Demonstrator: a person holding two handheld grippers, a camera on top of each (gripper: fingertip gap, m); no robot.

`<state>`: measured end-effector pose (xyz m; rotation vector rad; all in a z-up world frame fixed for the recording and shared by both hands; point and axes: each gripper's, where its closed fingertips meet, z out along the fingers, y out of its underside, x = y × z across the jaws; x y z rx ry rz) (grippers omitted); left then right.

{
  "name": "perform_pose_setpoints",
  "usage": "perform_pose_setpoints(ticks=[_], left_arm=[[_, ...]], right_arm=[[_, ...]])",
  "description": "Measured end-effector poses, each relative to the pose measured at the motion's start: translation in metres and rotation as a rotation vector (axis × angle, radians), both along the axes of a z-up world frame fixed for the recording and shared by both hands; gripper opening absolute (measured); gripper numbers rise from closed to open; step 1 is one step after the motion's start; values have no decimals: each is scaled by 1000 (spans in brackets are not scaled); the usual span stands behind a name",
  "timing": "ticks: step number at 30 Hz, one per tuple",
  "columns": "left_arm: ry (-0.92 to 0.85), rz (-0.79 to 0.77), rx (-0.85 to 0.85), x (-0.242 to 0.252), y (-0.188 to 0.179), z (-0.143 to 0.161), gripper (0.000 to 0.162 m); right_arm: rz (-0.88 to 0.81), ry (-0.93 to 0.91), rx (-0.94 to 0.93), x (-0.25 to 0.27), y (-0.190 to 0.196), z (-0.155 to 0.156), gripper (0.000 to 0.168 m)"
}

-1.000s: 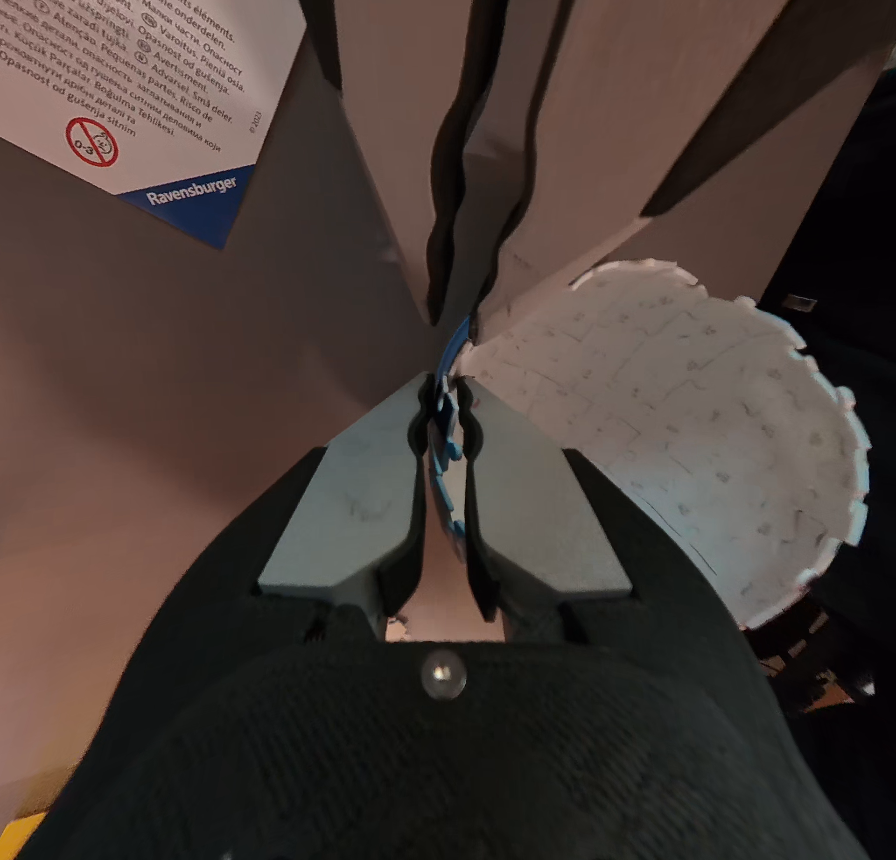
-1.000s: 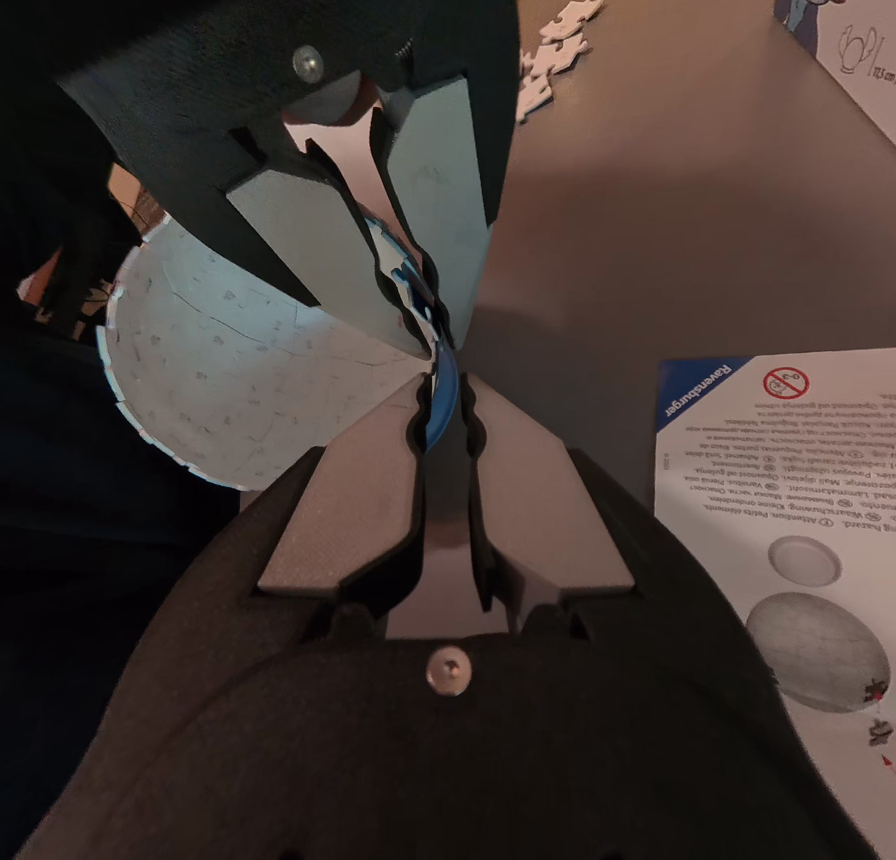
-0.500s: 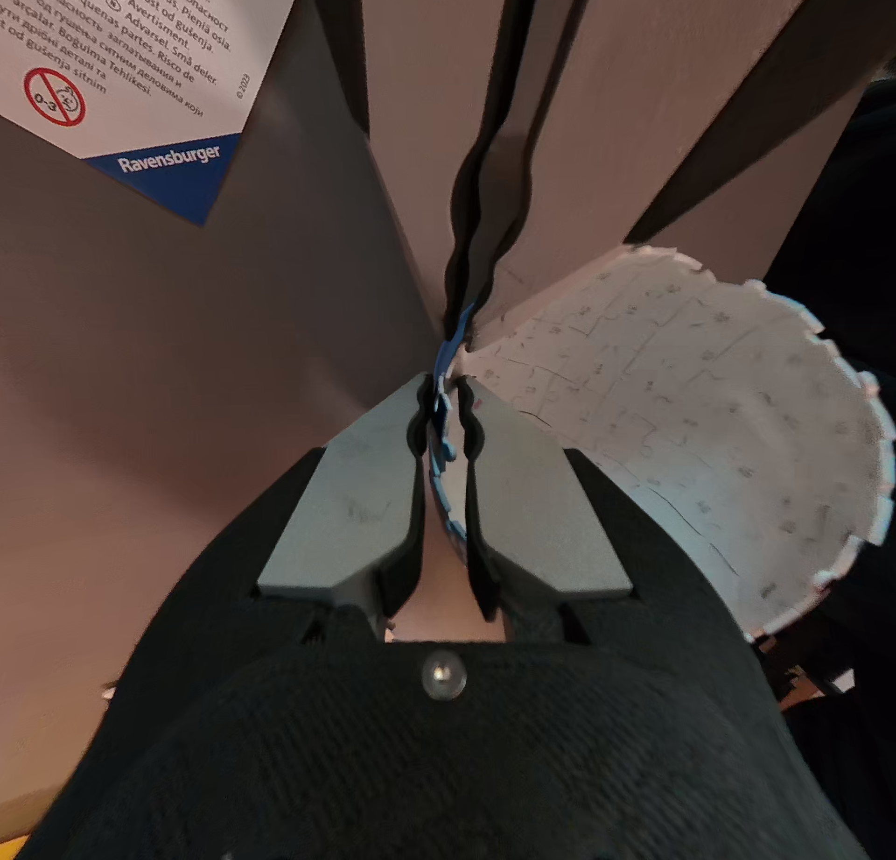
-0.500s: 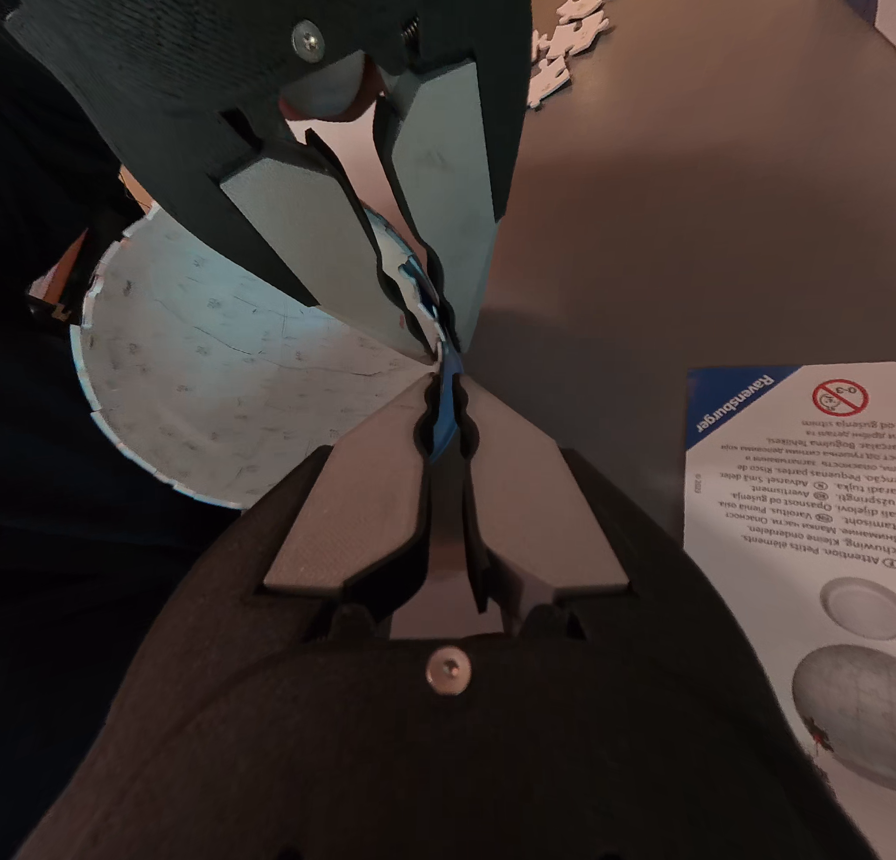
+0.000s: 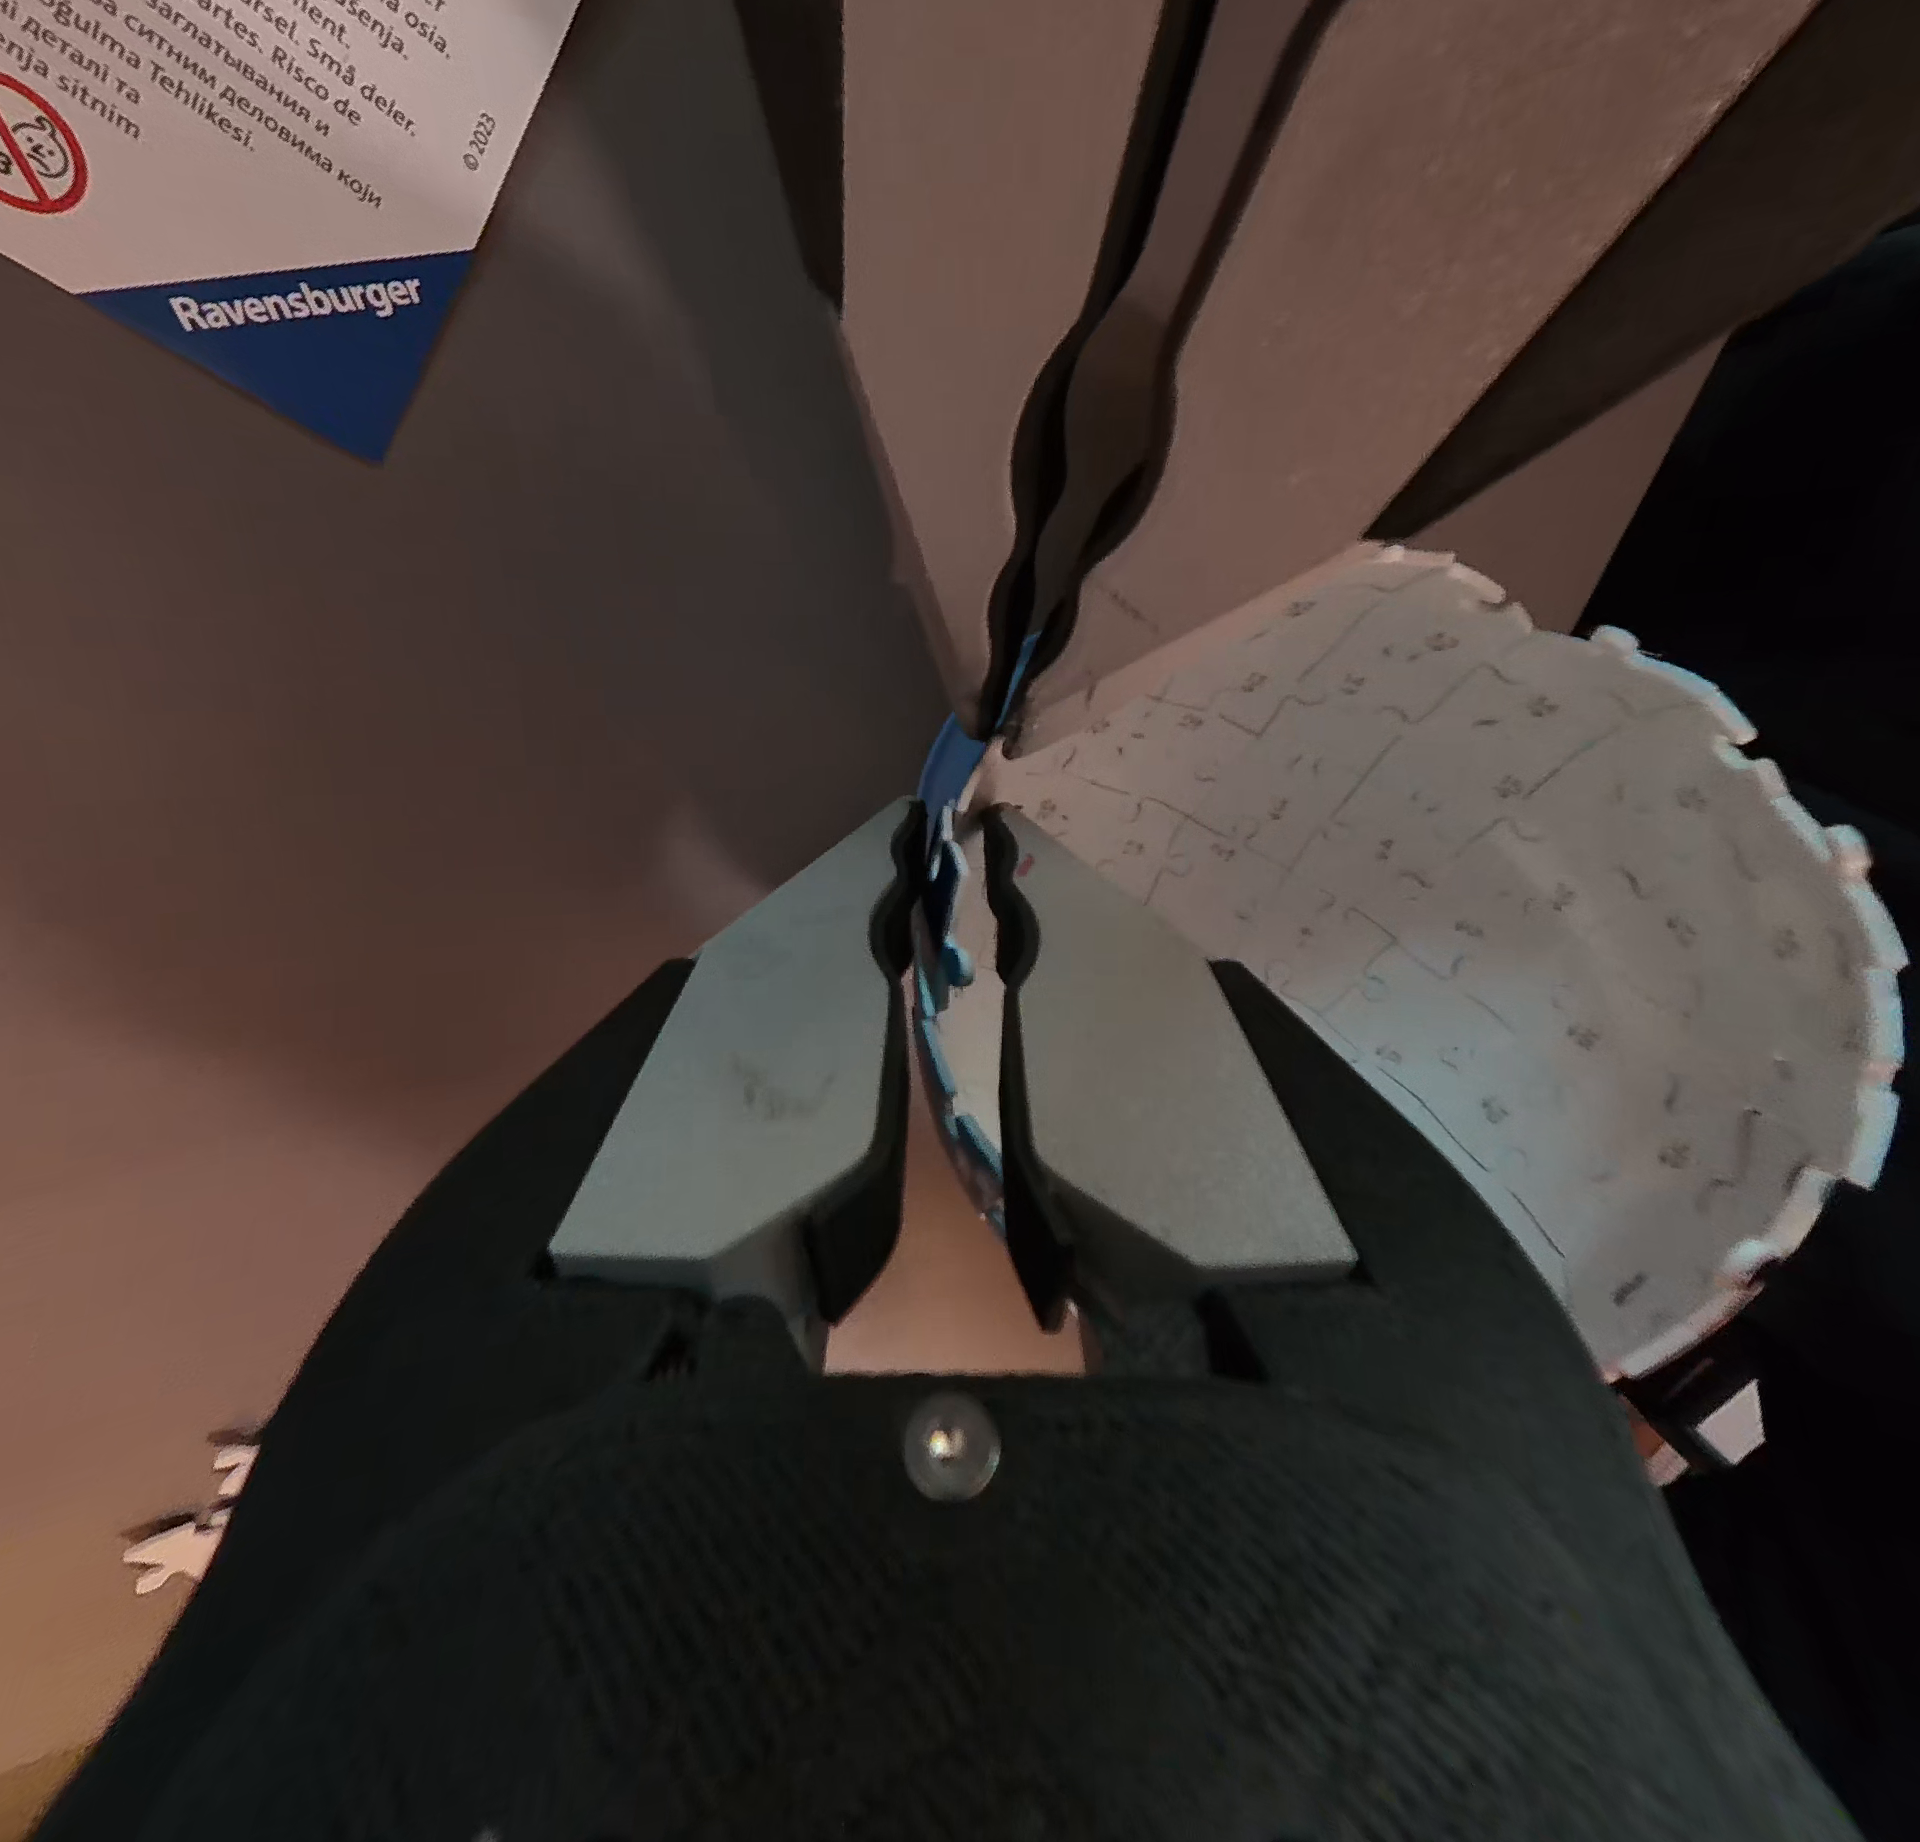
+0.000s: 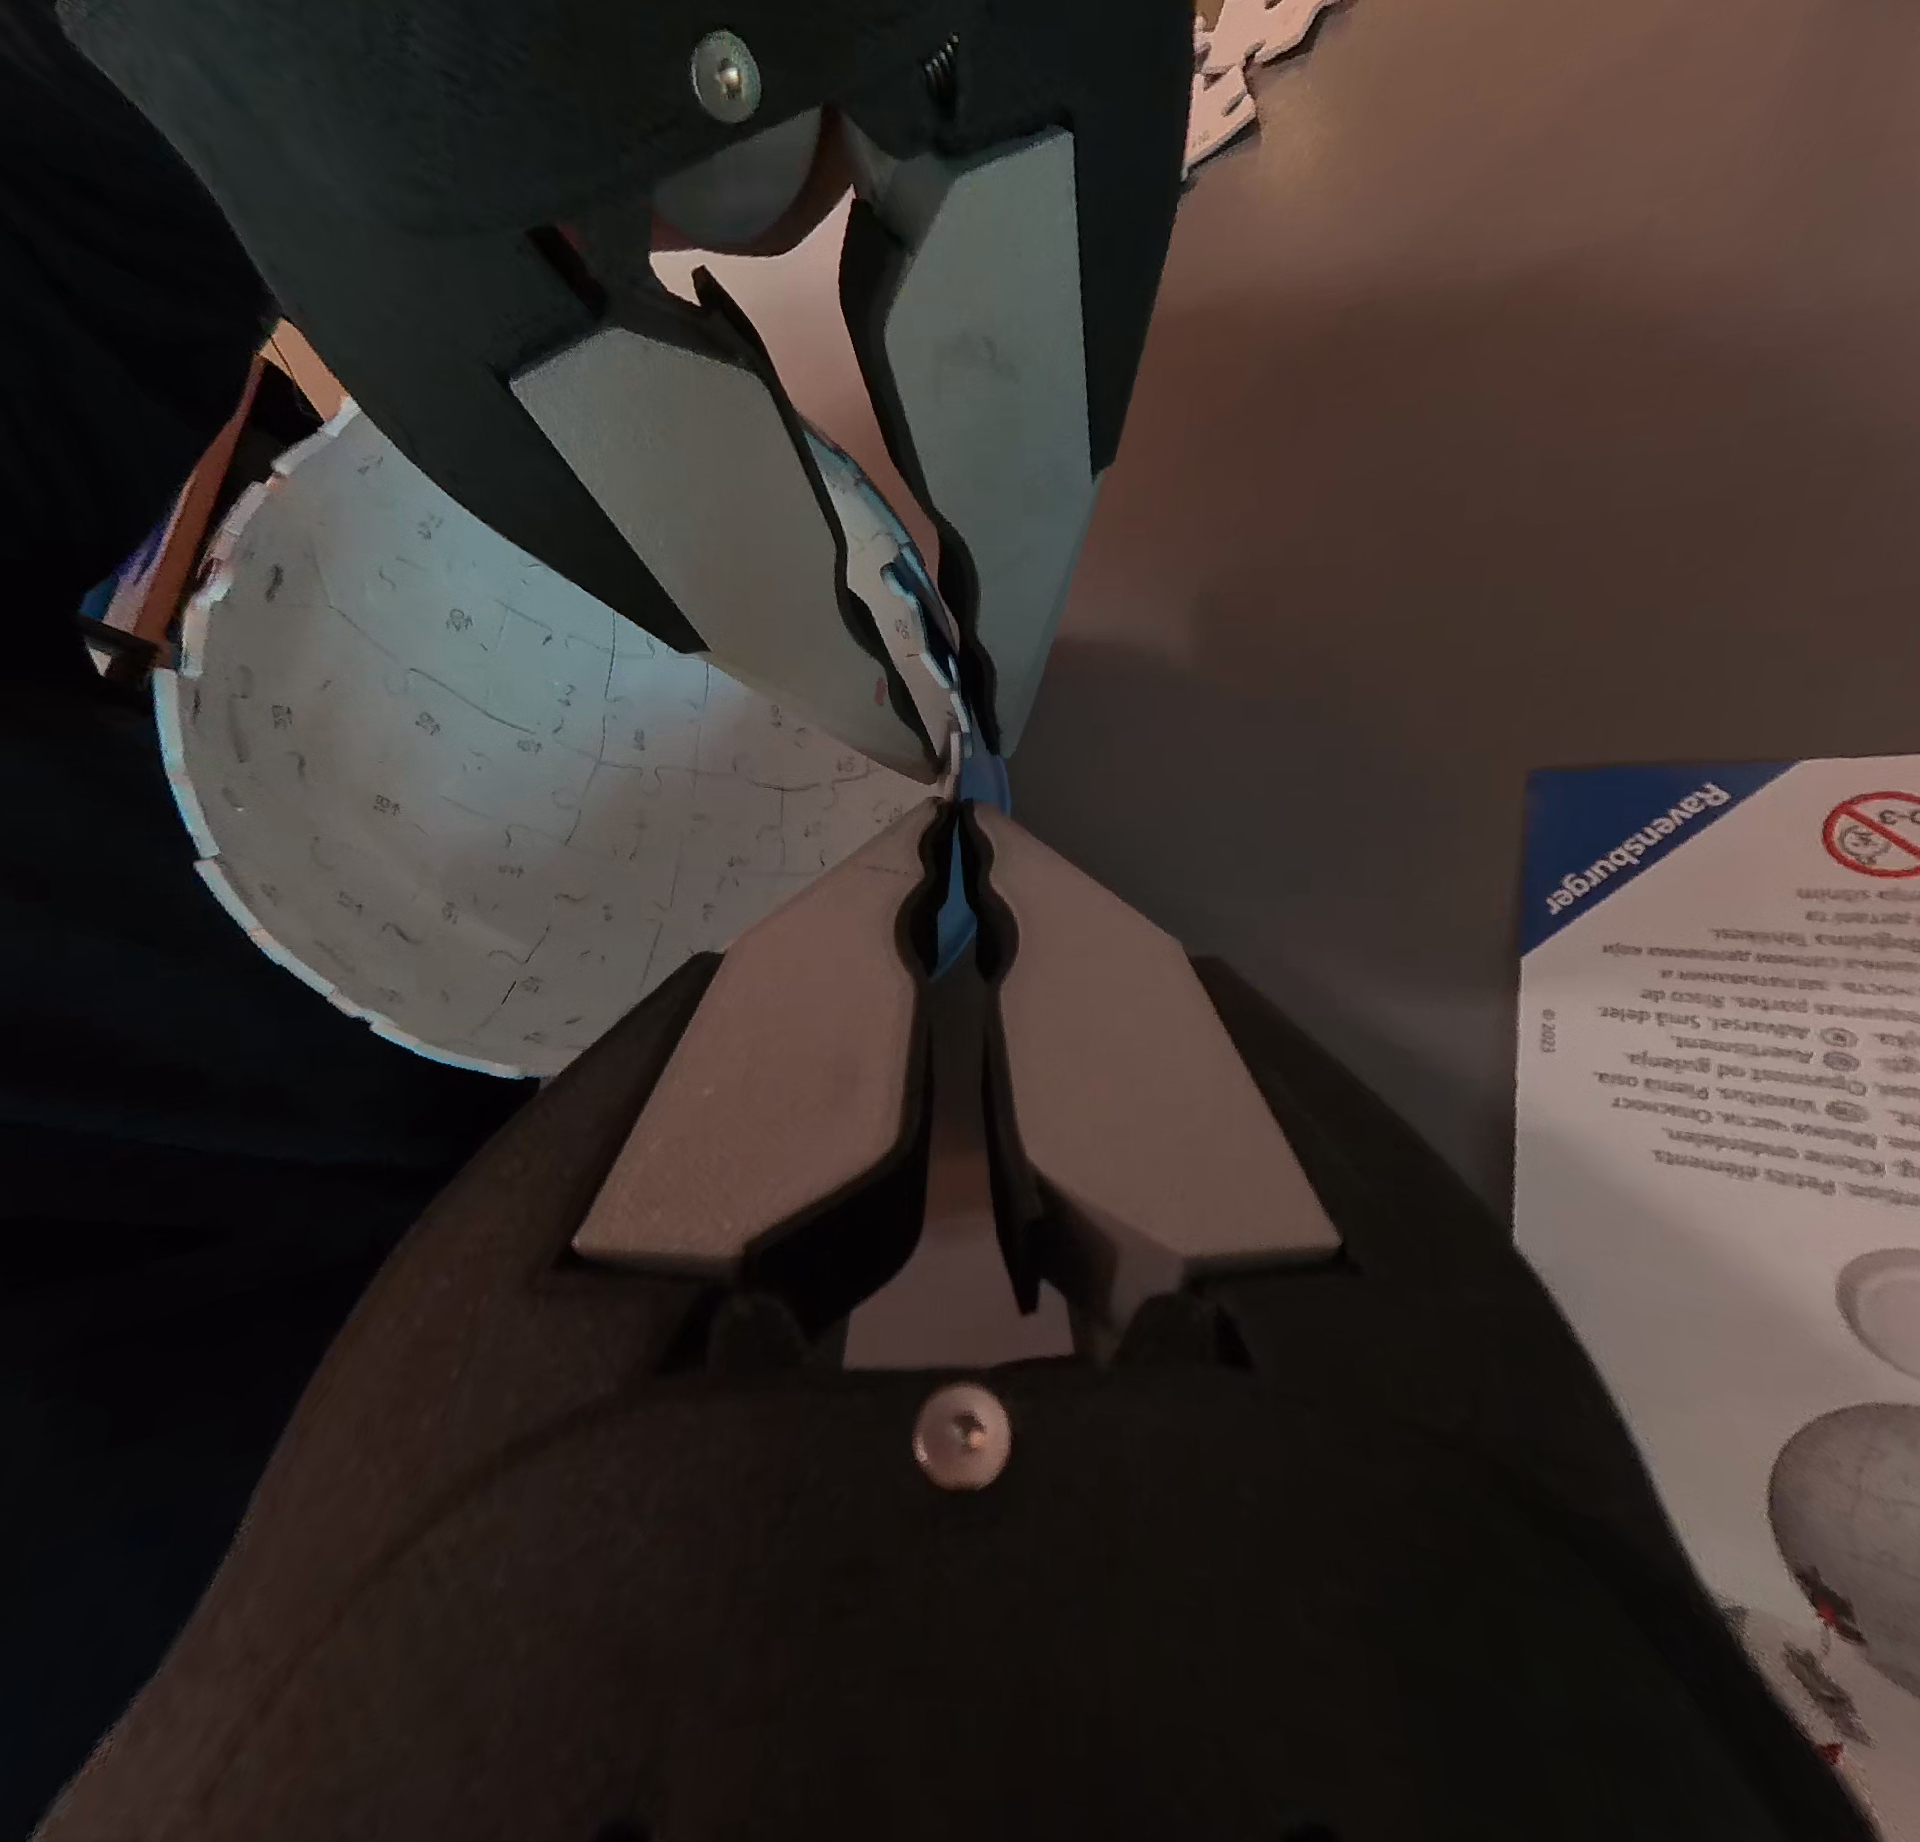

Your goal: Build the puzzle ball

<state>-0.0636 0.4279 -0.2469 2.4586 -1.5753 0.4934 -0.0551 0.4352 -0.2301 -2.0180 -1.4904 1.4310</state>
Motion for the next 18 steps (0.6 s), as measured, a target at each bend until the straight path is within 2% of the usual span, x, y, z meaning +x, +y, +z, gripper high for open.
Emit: perform_pose_setpoints(ticks=[18], left_arm=[[-47, -2, -39, 6, -1, 0, 7]], right_arm=[[17, 6, -30, 1, -1, -2, 0]])
